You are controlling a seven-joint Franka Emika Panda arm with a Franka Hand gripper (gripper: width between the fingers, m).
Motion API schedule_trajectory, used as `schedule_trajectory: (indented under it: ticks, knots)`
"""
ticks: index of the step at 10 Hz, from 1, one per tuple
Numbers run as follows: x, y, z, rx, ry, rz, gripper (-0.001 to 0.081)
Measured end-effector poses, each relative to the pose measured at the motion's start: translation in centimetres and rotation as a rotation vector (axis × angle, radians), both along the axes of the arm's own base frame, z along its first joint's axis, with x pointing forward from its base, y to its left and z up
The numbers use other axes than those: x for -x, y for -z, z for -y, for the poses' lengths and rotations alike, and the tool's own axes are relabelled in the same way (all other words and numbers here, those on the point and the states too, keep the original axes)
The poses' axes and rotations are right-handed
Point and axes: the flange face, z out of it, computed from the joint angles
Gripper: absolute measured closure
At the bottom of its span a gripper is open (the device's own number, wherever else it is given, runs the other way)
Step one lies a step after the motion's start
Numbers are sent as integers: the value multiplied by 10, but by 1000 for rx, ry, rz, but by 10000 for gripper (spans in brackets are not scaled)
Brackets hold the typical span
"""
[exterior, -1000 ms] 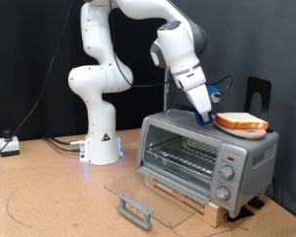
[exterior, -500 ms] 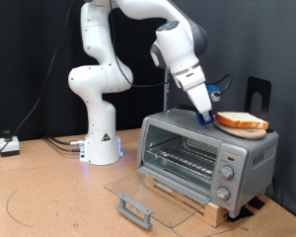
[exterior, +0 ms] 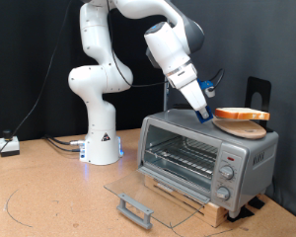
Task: Make a piece of toast with the oven
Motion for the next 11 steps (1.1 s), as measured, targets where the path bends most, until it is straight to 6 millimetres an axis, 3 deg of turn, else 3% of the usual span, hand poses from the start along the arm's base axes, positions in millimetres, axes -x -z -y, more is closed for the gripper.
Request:
schedule_trajectory:
  ticks: [4,7,11]
  knots:
    - [9,-11,28,10,-35,-48,387]
    - [10,-10,35,12,-30,-56,387]
    - [3,-13,96,-23,31,-59,387]
